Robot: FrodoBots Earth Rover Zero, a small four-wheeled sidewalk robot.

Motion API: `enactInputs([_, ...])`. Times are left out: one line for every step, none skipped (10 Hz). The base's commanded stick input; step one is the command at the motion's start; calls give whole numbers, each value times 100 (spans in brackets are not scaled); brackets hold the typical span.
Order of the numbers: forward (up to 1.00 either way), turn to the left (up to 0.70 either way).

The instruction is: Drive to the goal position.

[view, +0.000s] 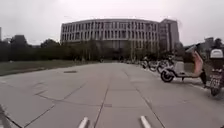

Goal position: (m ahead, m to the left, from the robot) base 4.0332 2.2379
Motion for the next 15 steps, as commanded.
enactInputs([100,-12])
enactInputs([100,0])
enactInputs([100,-8])
enactInputs([100,-19])
enactInputs([100,-3])
enactInputs([100,2])
enactInputs([100,2])
enactInputs([100,-6])
enactInputs([100,-1])
enactInputs([100,2])
enactInputs([100,2])
enactInputs([100,2])
enactInputs([100,2])
enactInputs([100,2])
enactInputs([100,2])
